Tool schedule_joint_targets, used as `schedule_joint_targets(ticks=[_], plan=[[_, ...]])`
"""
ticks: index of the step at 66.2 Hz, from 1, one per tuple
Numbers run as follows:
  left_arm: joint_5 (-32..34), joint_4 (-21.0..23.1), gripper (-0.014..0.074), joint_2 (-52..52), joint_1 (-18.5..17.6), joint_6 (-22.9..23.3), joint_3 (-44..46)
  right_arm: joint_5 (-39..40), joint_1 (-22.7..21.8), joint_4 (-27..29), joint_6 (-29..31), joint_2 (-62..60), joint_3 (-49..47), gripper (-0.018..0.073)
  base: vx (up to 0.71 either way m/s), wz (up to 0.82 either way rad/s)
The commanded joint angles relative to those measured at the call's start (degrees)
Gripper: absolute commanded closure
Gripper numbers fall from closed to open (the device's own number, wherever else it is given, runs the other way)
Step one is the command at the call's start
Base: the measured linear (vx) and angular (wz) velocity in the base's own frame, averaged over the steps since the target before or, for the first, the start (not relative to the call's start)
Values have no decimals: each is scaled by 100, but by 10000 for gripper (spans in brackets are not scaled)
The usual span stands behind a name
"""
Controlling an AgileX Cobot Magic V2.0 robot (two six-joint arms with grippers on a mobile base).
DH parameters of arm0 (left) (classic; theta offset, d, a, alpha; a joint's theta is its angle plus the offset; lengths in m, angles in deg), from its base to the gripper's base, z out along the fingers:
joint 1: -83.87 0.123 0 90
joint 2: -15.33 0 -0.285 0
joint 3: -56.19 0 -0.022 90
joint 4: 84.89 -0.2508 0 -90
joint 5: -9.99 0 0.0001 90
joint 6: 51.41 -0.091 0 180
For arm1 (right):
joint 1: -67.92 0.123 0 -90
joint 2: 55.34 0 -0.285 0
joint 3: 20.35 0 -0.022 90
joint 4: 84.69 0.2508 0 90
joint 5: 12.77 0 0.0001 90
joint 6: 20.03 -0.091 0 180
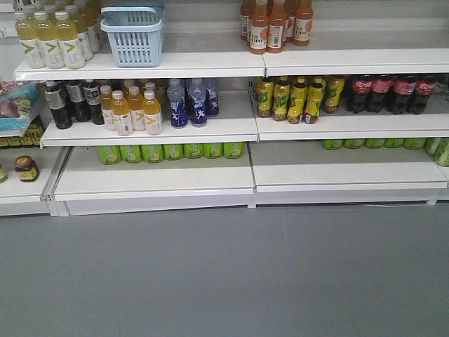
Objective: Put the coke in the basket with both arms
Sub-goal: 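Drive the base toward the shelf holding the light-blue basket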
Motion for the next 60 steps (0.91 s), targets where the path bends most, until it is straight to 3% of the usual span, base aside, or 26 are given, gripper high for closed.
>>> schedule_joint_targets(ticks=[1, 60], plan=[[392, 10, 603, 118, -11, -15, -26, 428, -6, -39, 22, -85, 87, 568, 14, -3], [392, 10, 603, 118, -11, -15, -26, 428, -6, -39, 22, -85, 87, 568, 14, -2]])
